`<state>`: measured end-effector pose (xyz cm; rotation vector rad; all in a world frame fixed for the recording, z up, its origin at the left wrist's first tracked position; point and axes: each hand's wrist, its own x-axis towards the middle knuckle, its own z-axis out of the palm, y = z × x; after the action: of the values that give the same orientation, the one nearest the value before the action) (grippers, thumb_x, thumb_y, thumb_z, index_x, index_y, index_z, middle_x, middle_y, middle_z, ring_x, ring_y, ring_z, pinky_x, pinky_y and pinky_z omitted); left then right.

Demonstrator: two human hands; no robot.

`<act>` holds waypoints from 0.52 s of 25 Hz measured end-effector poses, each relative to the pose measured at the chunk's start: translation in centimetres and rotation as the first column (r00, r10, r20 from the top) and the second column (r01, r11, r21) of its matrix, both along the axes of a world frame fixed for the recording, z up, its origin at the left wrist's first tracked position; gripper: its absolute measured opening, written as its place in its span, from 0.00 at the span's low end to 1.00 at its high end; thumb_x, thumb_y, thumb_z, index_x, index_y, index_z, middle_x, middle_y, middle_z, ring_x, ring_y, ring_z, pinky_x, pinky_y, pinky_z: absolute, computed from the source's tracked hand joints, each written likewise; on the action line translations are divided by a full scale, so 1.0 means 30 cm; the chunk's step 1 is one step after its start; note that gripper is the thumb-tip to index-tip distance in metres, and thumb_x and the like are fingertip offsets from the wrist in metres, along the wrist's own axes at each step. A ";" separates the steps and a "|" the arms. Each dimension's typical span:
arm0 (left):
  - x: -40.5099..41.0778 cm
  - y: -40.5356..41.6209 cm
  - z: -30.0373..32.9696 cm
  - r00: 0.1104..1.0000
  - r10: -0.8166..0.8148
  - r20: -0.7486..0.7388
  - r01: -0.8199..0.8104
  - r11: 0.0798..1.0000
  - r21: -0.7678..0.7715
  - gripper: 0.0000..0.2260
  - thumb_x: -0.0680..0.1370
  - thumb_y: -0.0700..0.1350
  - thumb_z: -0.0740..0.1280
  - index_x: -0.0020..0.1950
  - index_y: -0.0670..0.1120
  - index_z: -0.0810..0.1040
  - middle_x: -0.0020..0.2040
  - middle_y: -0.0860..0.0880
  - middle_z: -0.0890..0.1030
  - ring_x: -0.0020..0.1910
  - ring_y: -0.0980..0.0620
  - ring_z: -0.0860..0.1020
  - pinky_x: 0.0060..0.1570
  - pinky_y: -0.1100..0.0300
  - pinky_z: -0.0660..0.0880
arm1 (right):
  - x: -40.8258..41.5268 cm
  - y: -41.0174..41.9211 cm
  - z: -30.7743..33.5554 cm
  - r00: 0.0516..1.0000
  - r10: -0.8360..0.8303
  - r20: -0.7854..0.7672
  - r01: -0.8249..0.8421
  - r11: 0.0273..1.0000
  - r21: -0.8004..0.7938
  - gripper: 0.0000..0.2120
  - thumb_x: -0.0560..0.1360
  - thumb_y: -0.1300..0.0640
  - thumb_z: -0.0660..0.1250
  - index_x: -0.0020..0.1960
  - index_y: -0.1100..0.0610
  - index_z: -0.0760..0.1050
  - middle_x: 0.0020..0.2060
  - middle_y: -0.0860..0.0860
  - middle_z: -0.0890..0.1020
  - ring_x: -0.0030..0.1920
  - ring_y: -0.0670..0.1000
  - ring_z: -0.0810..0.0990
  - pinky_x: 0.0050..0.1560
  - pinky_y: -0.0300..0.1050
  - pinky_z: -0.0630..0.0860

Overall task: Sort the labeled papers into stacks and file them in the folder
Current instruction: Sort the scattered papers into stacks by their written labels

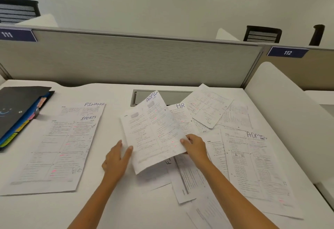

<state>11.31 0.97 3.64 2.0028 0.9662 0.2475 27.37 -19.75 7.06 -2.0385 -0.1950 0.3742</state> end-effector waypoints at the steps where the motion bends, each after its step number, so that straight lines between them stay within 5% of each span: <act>1: -0.003 -0.005 0.019 0.990 0.097 0.098 -0.085 0.989 -0.121 0.31 0.75 0.65 0.57 0.72 0.48 0.65 0.68 0.48 0.72 0.66 0.46 0.69 0.66 0.44 0.62 | -0.030 -0.008 -0.001 0.997 0.047 -0.057 -0.045 0.998 0.049 0.05 0.76 0.59 0.65 0.46 0.61 0.76 0.46 0.55 0.81 0.47 0.54 0.81 0.44 0.50 0.82; 4: -0.032 -0.008 0.038 0.935 0.261 0.238 -0.138 0.890 -0.434 0.18 0.79 0.54 0.62 0.64 0.45 0.72 0.59 0.47 0.79 0.54 0.46 0.78 0.52 0.49 0.75 | -0.107 -0.028 -0.031 0.963 0.202 -0.177 -0.188 0.978 0.091 0.03 0.75 0.58 0.67 0.48 0.57 0.76 0.48 0.54 0.82 0.49 0.54 0.82 0.46 0.48 0.82; 8: -0.083 -0.022 0.008 0.946 0.291 0.141 -0.230 0.912 -0.340 0.13 0.80 0.44 0.61 0.63 0.42 0.72 0.57 0.44 0.79 0.51 0.43 0.78 0.49 0.48 0.76 | -0.152 -0.068 -0.052 0.943 0.248 -0.221 -0.237 0.969 0.072 0.06 0.73 0.54 0.70 0.48 0.54 0.77 0.44 0.50 0.82 0.45 0.51 0.82 0.47 0.47 0.81; 10: -0.090 -0.034 0.011 0.943 0.292 0.158 -0.230 0.918 -0.323 0.12 0.81 0.44 0.61 0.63 0.42 0.72 0.55 0.44 0.78 0.50 0.42 0.78 0.48 0.48 0.76 | -0.136 -0.105 -0.036 0.985 0.135 -0.107 -0.132 0.991 0.031 0.04 0.75 0.56 0.68 0.50 0.54 0.77 0.44 0.49 0.80 0.45 0.49 0.80 0.44 0.40 0.79; 13: -0.066 -0.049 0.027 0.942 0.261 0.212 -0.182 0.925 -0.334 0.09 0.80 0.44 0.61 0.59 0.44 0.73 0.53 0.45 0.79 0.49 0.43 0.79 0.46 0.49 0.76 | -0.057 -0.208 -0.033 0.973 -0.100 0.209 0.133 0.980 -0.147 0.11 0.76 0.58 0.65 0.58 0.56 0.74 0.55 0.52 0.78 0.56 0.52 0.77 0.53 0.42 0.75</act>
<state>9.34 -0.50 4.46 1.5322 1.0002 0.4379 25.68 -25.99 6.07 -2.2358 -0.1713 0.1123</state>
